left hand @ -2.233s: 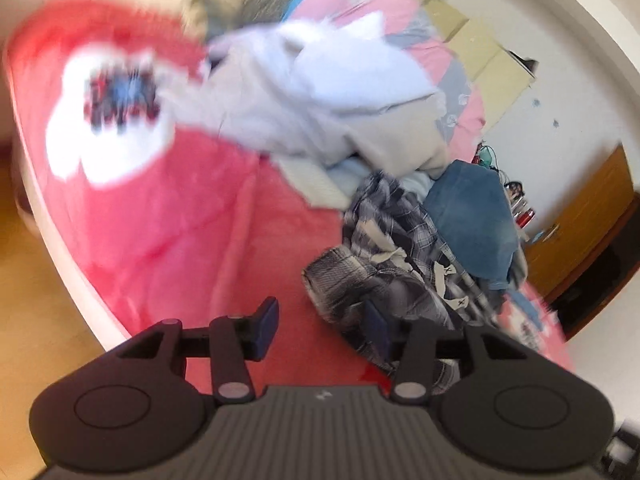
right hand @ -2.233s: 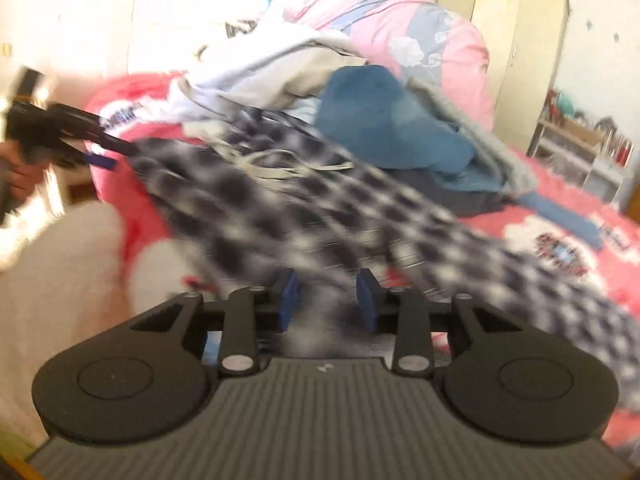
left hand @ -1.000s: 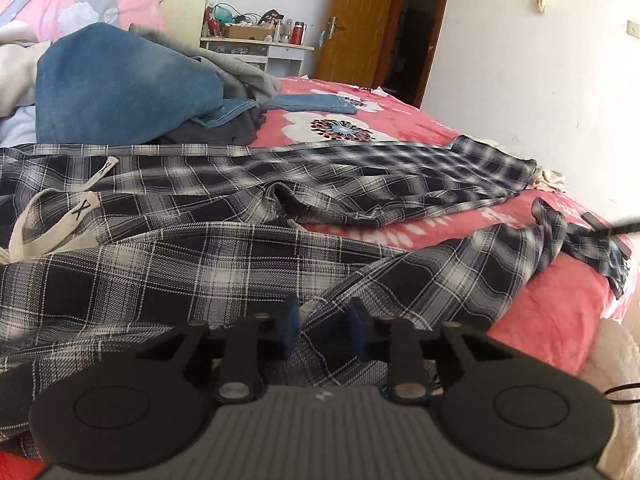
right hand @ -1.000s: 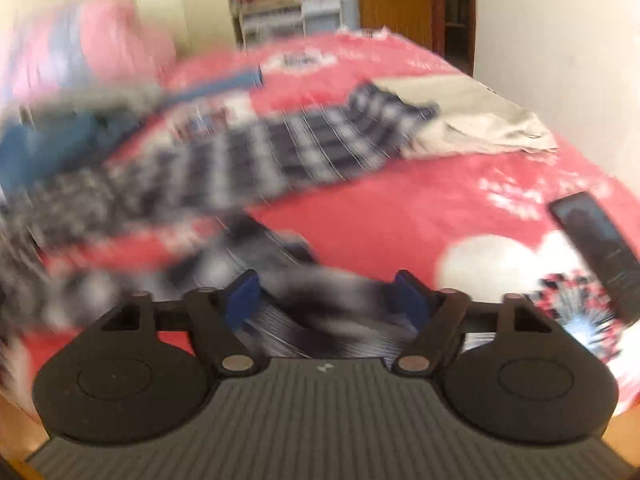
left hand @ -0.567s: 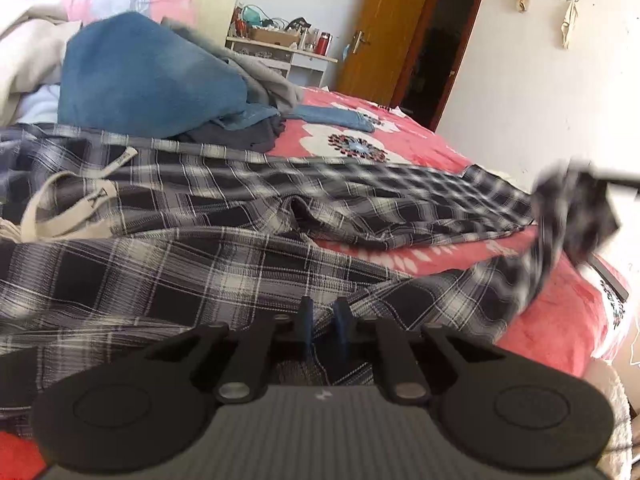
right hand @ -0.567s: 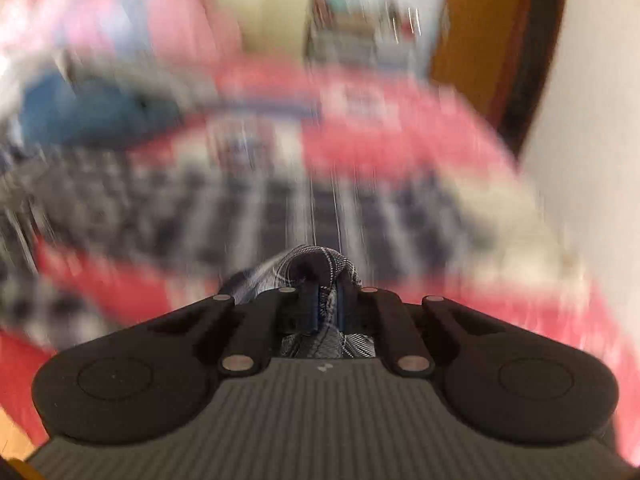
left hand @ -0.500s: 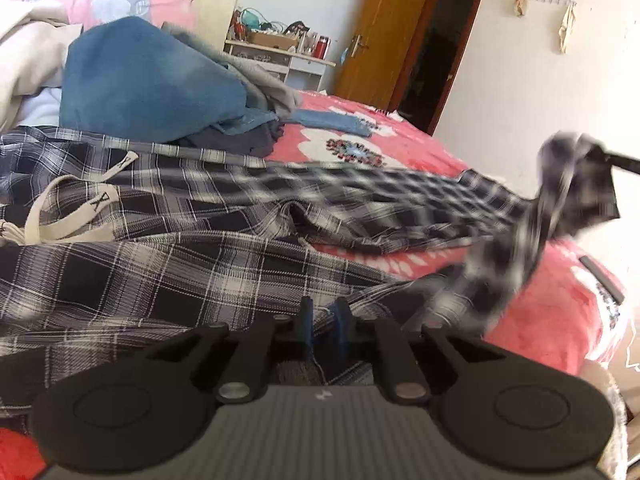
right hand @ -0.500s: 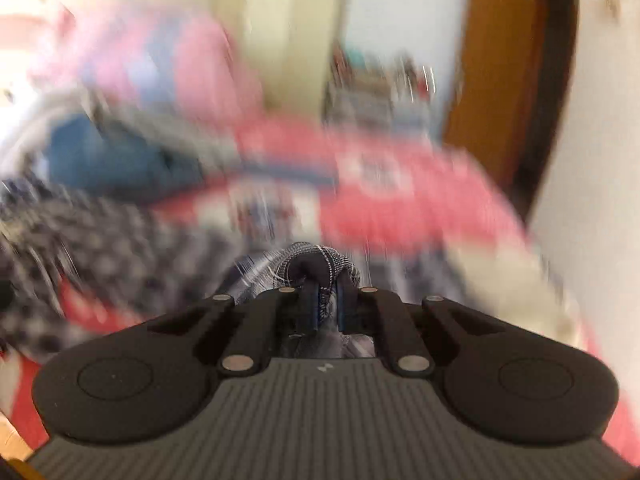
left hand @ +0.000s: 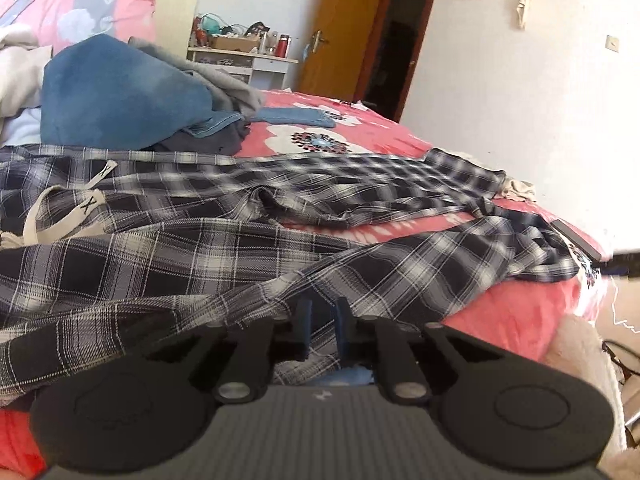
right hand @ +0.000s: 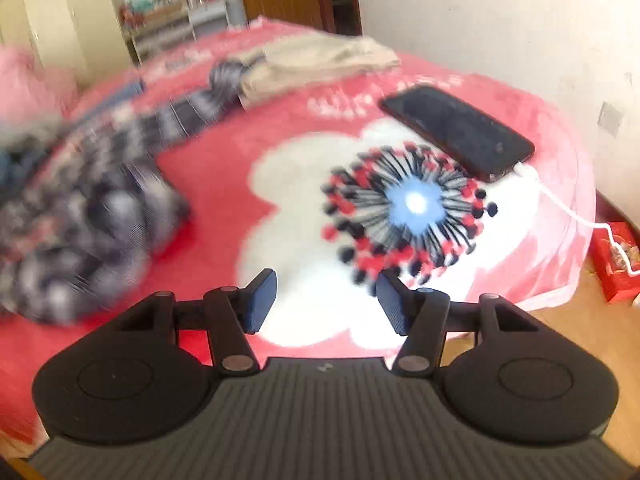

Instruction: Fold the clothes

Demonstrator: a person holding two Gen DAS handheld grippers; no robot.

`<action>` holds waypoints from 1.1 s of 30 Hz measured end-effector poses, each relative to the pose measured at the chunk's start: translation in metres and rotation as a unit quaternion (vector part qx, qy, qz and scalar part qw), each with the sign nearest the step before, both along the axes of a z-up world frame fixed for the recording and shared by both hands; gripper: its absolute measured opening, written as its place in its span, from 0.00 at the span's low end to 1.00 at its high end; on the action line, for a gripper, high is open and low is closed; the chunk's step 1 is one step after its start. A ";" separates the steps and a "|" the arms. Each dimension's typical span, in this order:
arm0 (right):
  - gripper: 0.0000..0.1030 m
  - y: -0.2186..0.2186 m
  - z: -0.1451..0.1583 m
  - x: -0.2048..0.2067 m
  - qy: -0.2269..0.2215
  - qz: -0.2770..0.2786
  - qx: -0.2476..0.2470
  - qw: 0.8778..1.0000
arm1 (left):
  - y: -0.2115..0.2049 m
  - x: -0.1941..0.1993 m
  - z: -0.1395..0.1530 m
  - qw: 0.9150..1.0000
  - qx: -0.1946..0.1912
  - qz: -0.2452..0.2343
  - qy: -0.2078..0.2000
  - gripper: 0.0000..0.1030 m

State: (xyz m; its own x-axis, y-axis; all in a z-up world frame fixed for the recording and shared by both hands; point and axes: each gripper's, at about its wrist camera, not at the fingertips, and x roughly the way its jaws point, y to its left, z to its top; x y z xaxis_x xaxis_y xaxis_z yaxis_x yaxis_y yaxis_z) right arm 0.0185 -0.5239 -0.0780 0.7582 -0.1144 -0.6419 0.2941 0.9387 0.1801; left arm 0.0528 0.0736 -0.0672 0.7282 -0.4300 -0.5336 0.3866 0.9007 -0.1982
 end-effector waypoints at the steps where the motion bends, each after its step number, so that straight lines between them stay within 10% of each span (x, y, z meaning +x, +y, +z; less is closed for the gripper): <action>1: 0.54 0.010 0.010 0.002 -0.014 0.015 0.000 1.000 | 0.000 -0.001 0.001 1.000 0.000 0.004 -0.004 0.24; 7: 0.60 0.081 0.059 0.075 -0.068 0.145 0.007 0.987 | 0.001 0.006 0.003 0.999 -0.007 0.025 -0.018 0.42; 13: 0.78 0.147 0.031 0.162 0.010 0.255 -0.179 0.950 | -0.004 0.021 -0.003 1.000 -0.002 0.030 -0.003 0.50; 16: 0.60 0.165 0.005 0.193 0.052 0.304 -0.255 0.916 | -0.006 0.025 -0.007 1.000 0.000 0.023 0.007 0.50; 19: 0.07 0.138 0.018 0.203 0.038 0.284 -0.162 0.944 | -0.009 0.024 -0.010 1.000 0.014 0.017 0.005 0.48; 23: 0.08 0.076 0.057 0.181 -0.063 0.180 -0.082 0.978 | -0.014 0.025 -0.015 0.999 0.033 0.010 0.010 0.48; 26: 0.13 0.019 0.054 0.162 -0.060 0.060 -0.052 0.995 | -0.014 0.023 -0.016 0.999 0.033 0.006 0.003 0.48; 33: 0.33 0.008 0.065 0.134 -0.057 0.023 -0.052 0.997 | -0.009 0.026 -0.014 1.000 0.012 0.015 -0.001 0.45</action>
